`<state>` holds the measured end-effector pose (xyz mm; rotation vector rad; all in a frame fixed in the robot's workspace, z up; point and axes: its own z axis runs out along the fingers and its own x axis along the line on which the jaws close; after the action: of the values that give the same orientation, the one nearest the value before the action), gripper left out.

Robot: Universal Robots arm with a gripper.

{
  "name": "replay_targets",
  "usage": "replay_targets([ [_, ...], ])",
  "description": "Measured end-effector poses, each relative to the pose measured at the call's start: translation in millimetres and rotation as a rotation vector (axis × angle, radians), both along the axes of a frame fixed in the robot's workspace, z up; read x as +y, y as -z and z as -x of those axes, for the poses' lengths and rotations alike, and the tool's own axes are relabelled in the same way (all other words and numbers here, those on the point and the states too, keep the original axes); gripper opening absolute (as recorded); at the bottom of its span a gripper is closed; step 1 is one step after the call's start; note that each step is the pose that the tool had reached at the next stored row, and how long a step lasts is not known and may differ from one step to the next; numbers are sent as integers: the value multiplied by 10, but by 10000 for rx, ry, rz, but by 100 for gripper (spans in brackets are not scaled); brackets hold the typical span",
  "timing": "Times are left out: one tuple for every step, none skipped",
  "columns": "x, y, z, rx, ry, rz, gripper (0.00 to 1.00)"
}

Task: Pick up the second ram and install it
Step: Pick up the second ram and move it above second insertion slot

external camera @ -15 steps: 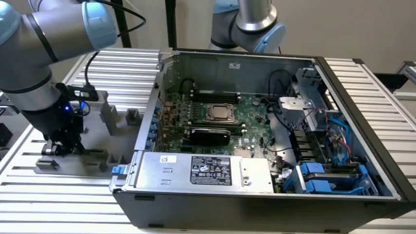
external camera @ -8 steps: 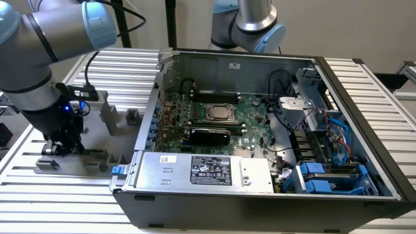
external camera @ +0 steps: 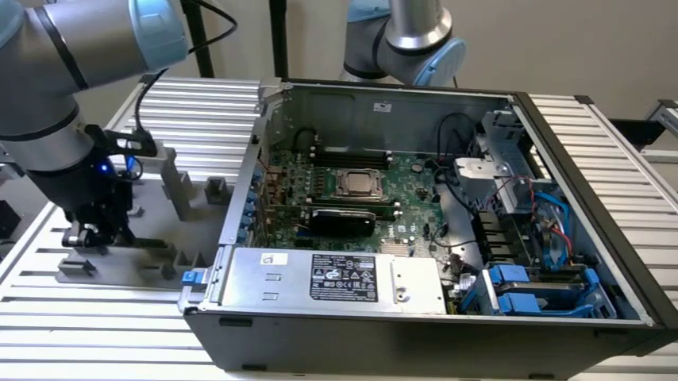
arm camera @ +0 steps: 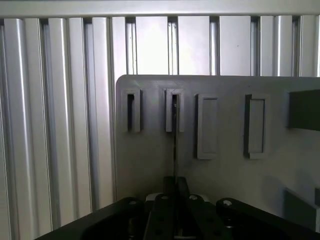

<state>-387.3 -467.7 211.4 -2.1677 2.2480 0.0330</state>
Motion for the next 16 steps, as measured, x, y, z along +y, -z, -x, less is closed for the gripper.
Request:
replay_targets([
  [0, -35, 0, 0, 0, 0, 0],
  [0, -77, 0, 0, 0, 0, 0],
  [0, -124, 0, 0, -1, 0, 0],
  [0, -169, 0, 0, -1, 1, 0],
  [0, -214, 0, 1, -2, 1, 0],
  [0, -259, 0, 0, -2, 0, 0],
  [0, -304, 0, 0, -3, 0, 0],
  [0, -350, 0, 0, -4, 0, 0],
  [0, -395, 0, -1, -6, 0, 0],
  [0, -440, 0, 1, -8, 1, 0],
  [0, -487, -1, 1, -9, 1, 0],
  [0, -531, -2, -1, -11, 0, 0],
  [0, -576, -4, 1, -14, 1, 0],
  [0, -624, -6, 0, -16, 0, 0],
  [0, -670, -10, -1, -19, 0, 0],
  [-1, -716, -15, 1, -21, 1, 0],
])
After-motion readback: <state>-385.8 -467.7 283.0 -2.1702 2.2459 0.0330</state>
